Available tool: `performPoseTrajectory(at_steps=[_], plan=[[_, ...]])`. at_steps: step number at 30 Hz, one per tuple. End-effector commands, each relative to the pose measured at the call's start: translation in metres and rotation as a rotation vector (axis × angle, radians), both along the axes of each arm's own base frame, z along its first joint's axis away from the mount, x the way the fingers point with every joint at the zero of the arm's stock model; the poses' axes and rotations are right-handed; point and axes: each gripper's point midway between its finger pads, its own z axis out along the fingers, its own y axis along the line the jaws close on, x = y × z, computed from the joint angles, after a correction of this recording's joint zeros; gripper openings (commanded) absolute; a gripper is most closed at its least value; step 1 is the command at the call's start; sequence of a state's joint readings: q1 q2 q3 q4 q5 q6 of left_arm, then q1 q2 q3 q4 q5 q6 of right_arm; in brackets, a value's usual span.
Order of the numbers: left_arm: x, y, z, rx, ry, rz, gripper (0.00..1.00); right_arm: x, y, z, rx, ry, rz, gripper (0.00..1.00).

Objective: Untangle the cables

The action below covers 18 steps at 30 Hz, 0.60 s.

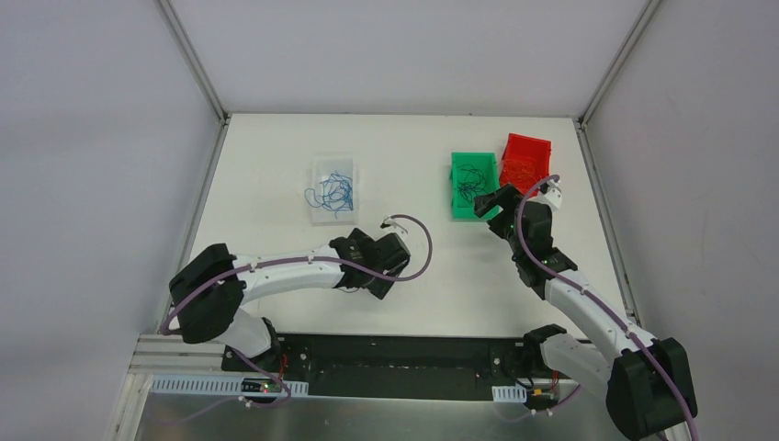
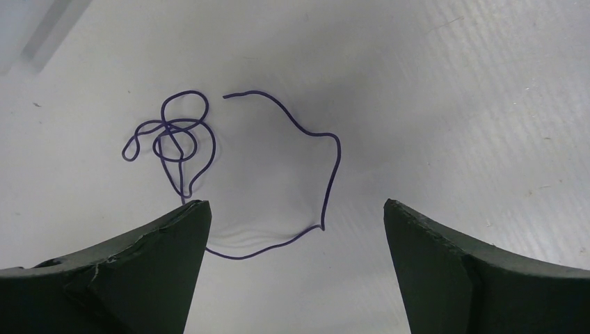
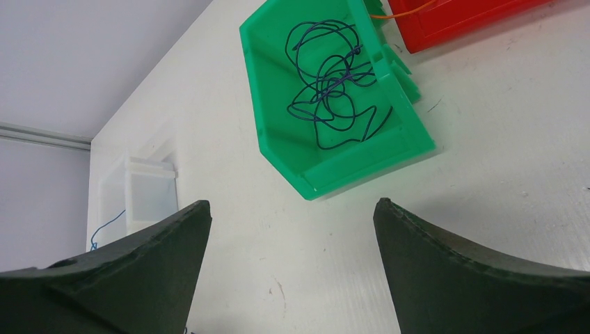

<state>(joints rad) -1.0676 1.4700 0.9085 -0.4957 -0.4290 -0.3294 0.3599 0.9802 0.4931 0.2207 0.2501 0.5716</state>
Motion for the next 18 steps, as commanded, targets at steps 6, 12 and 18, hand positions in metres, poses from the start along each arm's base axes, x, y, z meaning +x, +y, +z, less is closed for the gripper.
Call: performPoseTrajectory(at_steps=[6,12,18], plan=[[0.009,0.018,-0.017,0.085,0.039,0.118,0.99,0.007,0.0,0.015,0.015,-0.047,-0.016,0.91],[0.02,0.032,-0.017,0.103,0.033,0.19,0.99,0.007,0.0,0.015,0.016,-0.046,-0.015,0.91],[0.032,0.045,-0.011,0.044,0.067,0.269,0.99,0.006,0.0,0.015,0.017,-0.047,-0.012,0.91]])
